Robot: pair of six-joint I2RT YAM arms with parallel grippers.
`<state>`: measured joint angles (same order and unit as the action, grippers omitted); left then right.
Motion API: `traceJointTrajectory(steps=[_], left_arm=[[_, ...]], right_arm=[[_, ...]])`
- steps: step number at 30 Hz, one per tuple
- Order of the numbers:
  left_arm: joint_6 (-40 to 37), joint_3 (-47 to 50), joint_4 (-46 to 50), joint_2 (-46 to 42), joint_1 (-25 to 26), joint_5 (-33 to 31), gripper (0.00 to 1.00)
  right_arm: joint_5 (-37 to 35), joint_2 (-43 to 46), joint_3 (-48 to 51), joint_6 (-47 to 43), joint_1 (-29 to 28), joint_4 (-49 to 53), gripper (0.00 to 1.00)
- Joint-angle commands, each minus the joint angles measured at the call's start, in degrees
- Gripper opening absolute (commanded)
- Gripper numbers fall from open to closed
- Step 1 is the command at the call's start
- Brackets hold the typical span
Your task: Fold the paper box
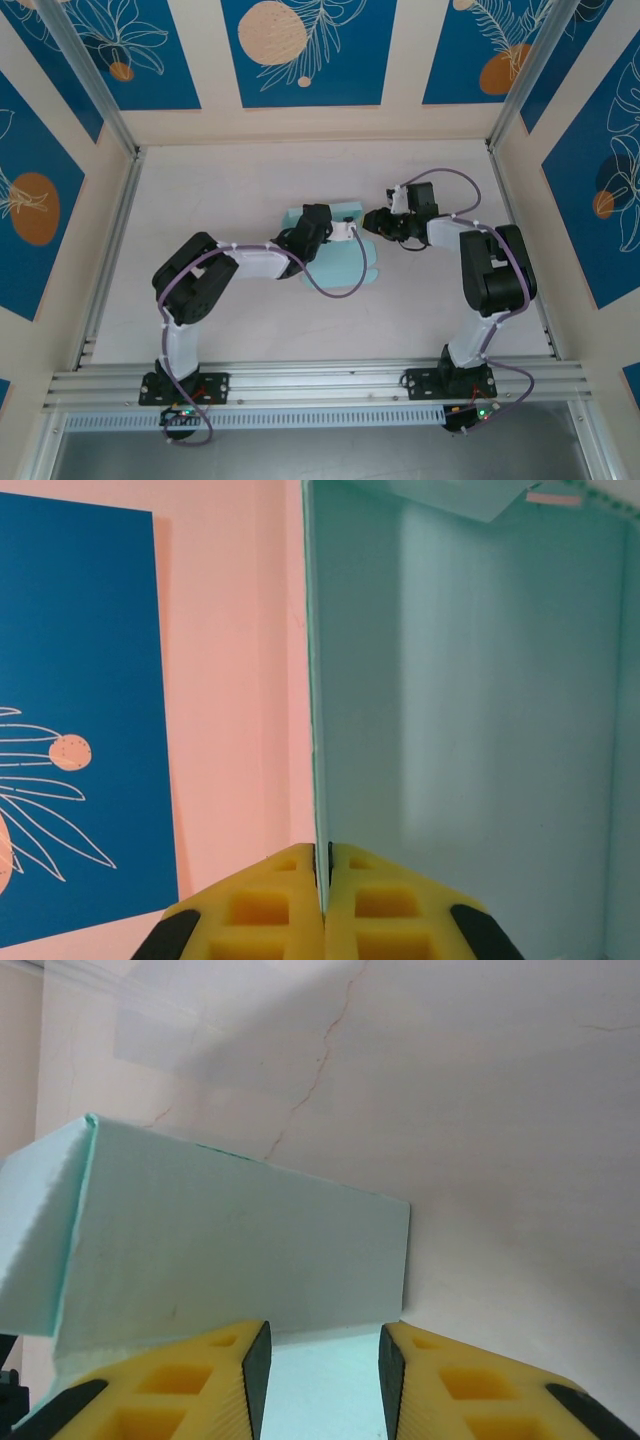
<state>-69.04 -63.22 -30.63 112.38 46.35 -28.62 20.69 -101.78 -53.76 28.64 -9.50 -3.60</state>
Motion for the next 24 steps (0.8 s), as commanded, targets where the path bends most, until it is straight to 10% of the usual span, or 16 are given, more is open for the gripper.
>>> traceJointTrajectory(steps=[1, 24], left_arm=[[-0.6, 2.1, 2.9, 2.5, 0.3, 5.4, 0.0], [-5.0, 4.9, 1.4, 2.2, -0.1, 8.4, 0.0]], right_arm=[[2.0, 1.5, 1.7, -0.8, -1.5, -2.9, 0.38], [-0.6, 1.4, 2.6, -3.3, -1.5, -6.5, 0.41]])
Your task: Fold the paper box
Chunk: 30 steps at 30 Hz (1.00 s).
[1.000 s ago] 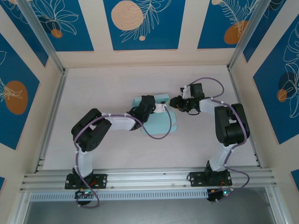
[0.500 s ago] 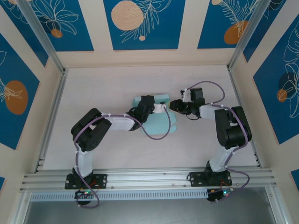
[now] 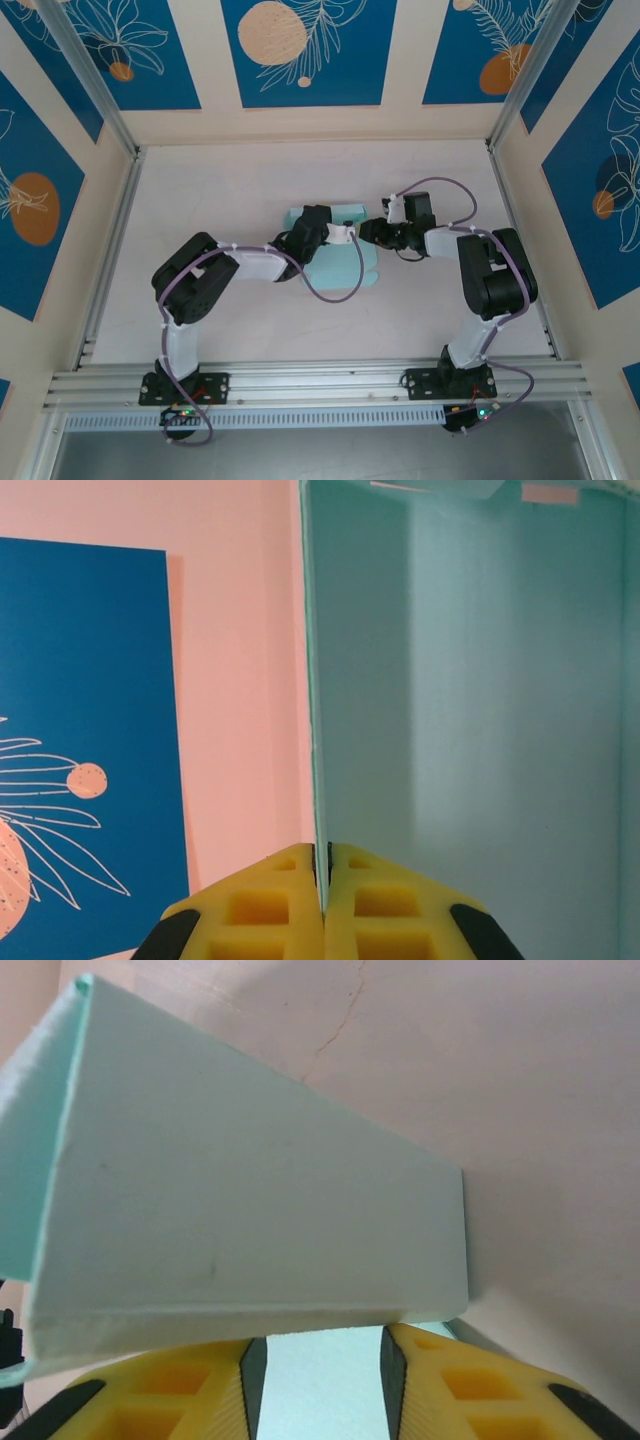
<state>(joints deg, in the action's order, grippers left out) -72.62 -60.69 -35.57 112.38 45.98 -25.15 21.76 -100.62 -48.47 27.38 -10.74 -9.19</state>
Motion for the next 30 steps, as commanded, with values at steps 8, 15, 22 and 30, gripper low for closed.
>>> traceJointTrajectory(steps=[8, 15, 22, 30], left_arm=[[-2.6, 2.7, 5.7, 2.3, 0.4, 4.9, 0.0], [-2.5, 2.5, 5.7, 2.5, 0.3, 4.7, 0.0], [-3.1, 2.3, 5.6, 2.4, 0.3, 5.0, 0.0], [-4.3, 3.1, 5.3, 2.3, 0.7, 5.1, 0.0]], right_arm=[[-5.9, 0.5, -4.5, -4.6, -1.1, 1.2, 0.43], [-11.2, 3.3, -4.0, -4.4, -2.0, 5.0, 0.44], [-16.3, 4.9, -3.2, -5.6, -2.6, 6.8, 0.52], [-15.7, 1.0, -6.8, -8.9, -3.8, 4.9, 0.53]])
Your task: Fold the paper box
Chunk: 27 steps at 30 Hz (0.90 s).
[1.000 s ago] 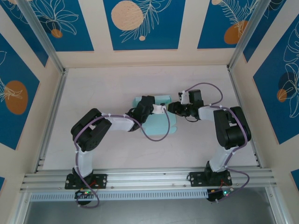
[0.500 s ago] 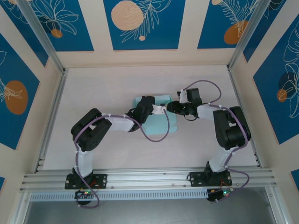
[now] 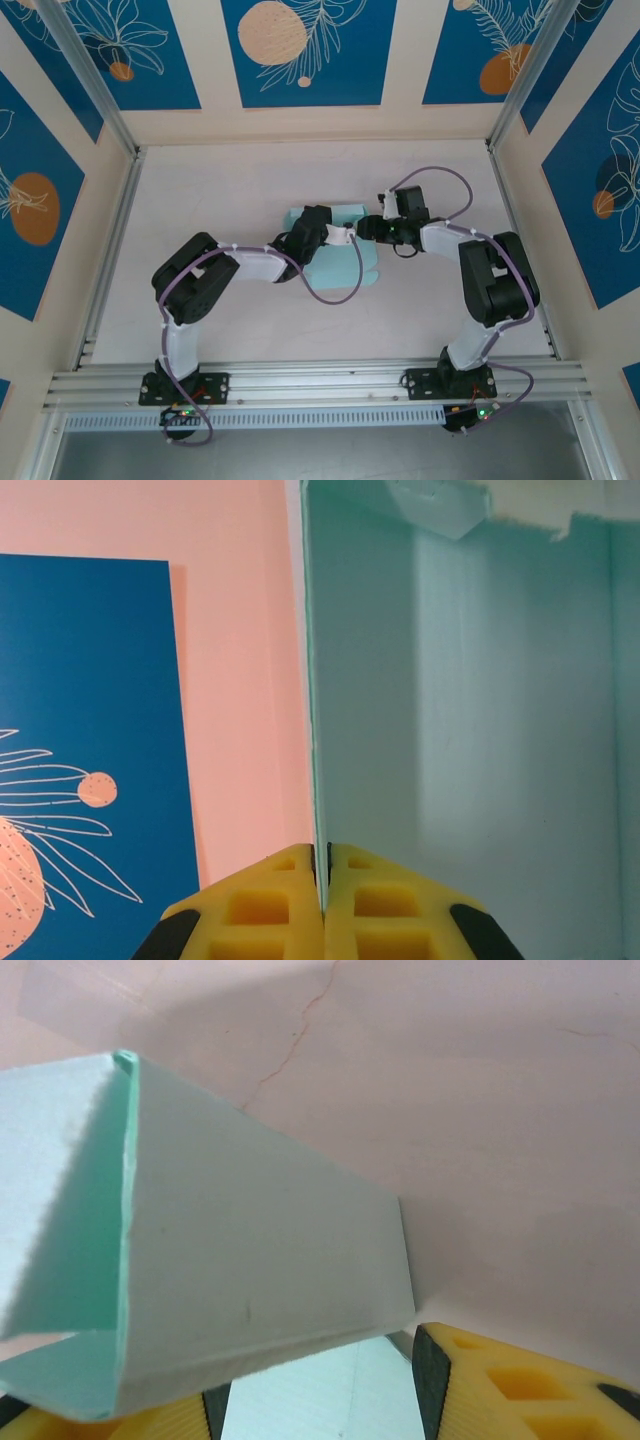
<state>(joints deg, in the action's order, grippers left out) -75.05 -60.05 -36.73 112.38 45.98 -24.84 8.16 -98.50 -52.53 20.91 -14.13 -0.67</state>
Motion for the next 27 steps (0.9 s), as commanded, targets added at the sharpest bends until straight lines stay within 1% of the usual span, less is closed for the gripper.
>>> traceJointTrajectory(steps=[1, 8, 13, 15, 16, 19, 20, 22, 24, 27], left_arm=[[-2.0, 2.6, 6.4, 2.3, 0.8, 4.9, 0.0], [-3.0, 2.7, 5.6, 2.7, 1.2, 5.0, 0.0], [-3.1, 2.7, 5.6, 2.5, 1.2, 5.2, 0.0], [-3.1, 2.8, 5.5, 2.5, 1.3, 5.2, 0.0], [-3.2, 2.9, 5.5, 2.4, 1.2, 5.2, 0.0], [-3.1, 3.0, 5.4, 2.2, 1.3, 5.4, 0.0], [-3.0, 3.0, 5.4, 2.1, 1.4, 5.4, 0.0], [-3.1, 3.0, 5.3, 2.1, 1.3, 5.4, 0.0], [-3.1, 3.1, 5.2, 2.1, 1.4, 5.4, 0.0], [-3.2, 3.0, 5.4, 2.1, 1.3, 5.7, 0.0]], right_arm=[[-2.4, -1.4, -3.1, -3.0, -0.7, -3.9, 0.53], [-3.9, -3.7, -4.7, -4.7, -1.0, -5.4, 0.51], [-5.2, -4.5, -5.3, -5.2, -1.7, -5.8, 0.41], [-6.0, -4.1, -4.9, -5.6, -2.4, -6.6, 0.38], [-6.9, -4.1, -4.6, -5.8, -2.8, -7.1, 0.38], [-9.6, -4.1, -4.5, -6.5, -4.1, -8.0, 0.29], [-10.8, -4.0, -4.5, -6.7, -4.4, -8.2, 0.29], [-12.5, -3.8, -4.3, -6.7, -4.9, -8.7, 0.3], [-13.8, -3.5, -3.7, -6.7, -5.3, -9.7, 0.38], [-14.8, -3.2, -2.8, -6.9, -5.2, -11.6, 0.41]])
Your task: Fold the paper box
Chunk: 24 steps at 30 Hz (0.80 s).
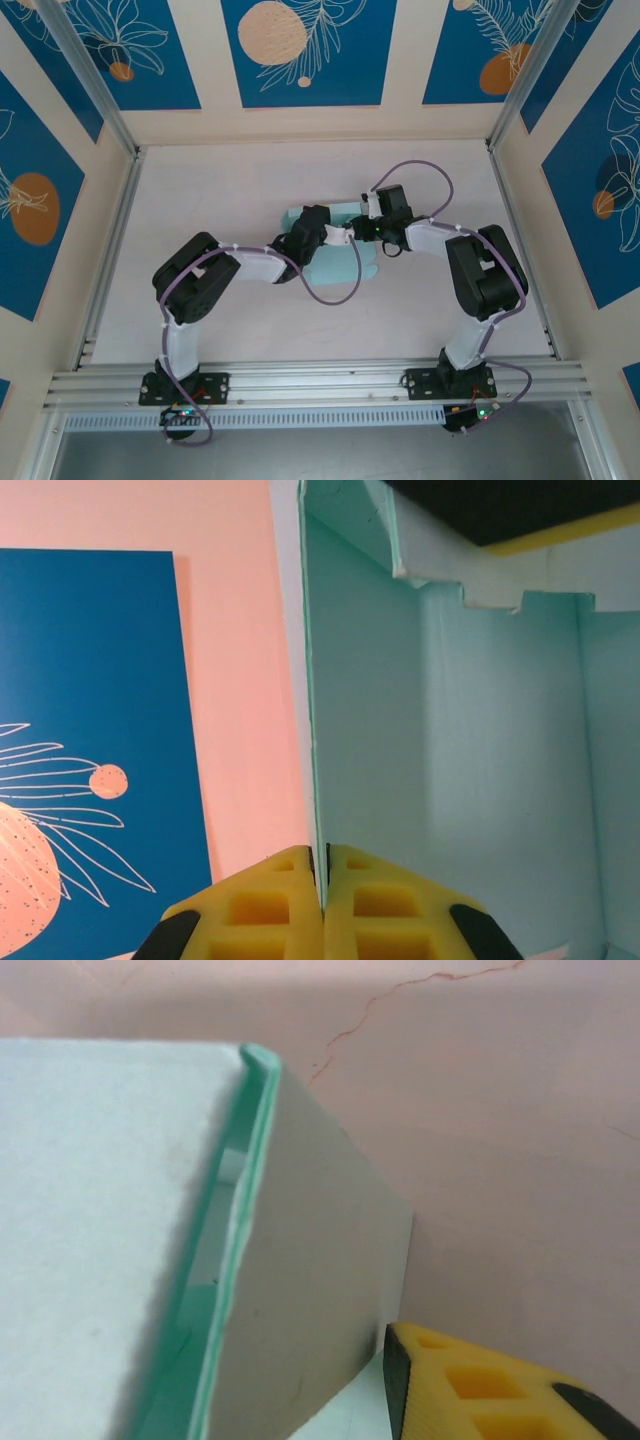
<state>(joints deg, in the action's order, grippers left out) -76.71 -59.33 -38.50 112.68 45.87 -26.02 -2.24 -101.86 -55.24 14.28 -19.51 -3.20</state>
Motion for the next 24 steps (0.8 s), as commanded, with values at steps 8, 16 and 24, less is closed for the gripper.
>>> traceJointTrajectory(steps=[8, 16, 24], left_arm=[[-1.8, 2.2, 7.7, 1.8, 1.3, 8.0, 0.0], [-2.0, 2.0, 8.6, 1.4, 1.0, 8.7, 0.0], [-2.2, 1.5, 9.7, 1.4, 0.8, 9.1, 0.0]], right_arm=[[-1.3, -1.2, -1.8, -2.5, 1.3, -10.3, 0.44], [4.5, -1.5, -2.5, -4.6, 2.1, -12.5, 0.5], [7.3, -1.8, -2.3, -6.3, 2.4, -15.8, 0.52]])
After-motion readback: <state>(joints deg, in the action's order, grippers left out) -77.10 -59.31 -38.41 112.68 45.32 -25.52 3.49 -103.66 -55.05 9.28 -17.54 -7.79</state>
